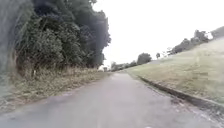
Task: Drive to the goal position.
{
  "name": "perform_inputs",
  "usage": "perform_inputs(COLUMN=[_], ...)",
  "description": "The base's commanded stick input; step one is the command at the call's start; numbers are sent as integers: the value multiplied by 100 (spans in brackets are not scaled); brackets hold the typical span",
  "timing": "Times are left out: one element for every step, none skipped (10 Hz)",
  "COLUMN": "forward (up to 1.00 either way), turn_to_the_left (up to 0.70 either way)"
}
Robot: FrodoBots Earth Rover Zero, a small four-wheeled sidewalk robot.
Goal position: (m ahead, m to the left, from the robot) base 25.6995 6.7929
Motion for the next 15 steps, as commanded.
perform_inputs(forward=[45,45,45,45,45,45,45,45,45,45,45,45,45,45,45], turn_to_the_left=[0,0,0,0,0,0,0,0,0,0,0,0,0,0,0])
